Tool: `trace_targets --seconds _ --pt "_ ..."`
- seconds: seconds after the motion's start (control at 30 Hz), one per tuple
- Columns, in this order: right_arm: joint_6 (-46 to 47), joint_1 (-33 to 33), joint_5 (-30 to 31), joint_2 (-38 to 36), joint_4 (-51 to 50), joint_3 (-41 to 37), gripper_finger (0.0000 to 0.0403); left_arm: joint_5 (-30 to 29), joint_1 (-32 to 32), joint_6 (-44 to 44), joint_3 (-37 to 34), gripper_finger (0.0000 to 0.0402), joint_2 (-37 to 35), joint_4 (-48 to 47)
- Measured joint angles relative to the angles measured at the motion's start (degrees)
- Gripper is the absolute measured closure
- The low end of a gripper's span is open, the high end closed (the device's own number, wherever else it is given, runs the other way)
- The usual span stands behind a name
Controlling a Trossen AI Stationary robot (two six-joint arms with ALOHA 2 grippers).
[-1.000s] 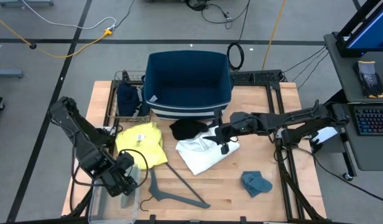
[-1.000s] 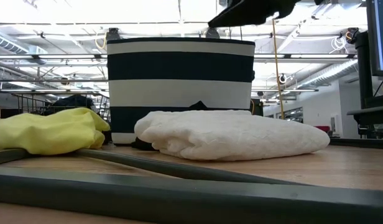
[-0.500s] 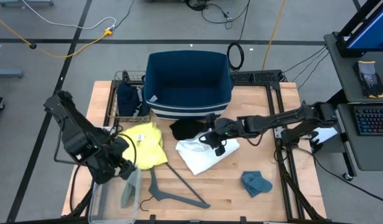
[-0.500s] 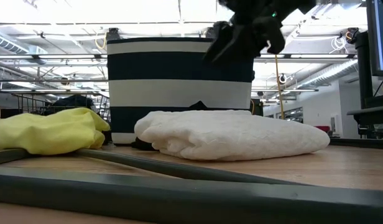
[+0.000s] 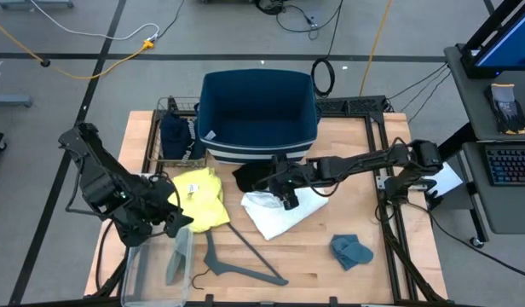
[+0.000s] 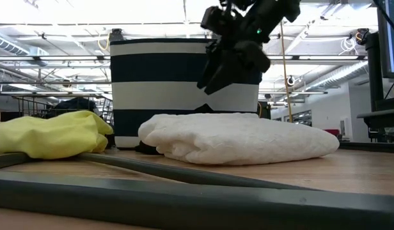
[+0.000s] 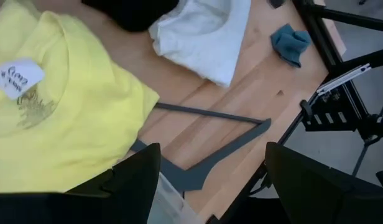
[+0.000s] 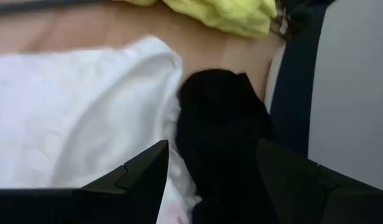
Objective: Pick & Place Cloths
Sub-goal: Put the black sock into the transparent bin
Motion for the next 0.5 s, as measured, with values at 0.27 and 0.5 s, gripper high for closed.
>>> trace_targets --seconds 0.27,0.5 --pt "-0.16 -0.91 6.31 3.86 -1.16 0.05 0.0165 -5.33 0.00 4.94 0.00 0.0108 0.02 1.85" --pt "-0.15 -1.52 7.79 6.20 -1.06 0.05 0.0165 -6.52 0.00 6.45 0.00 0.0108 0.02 2.73"
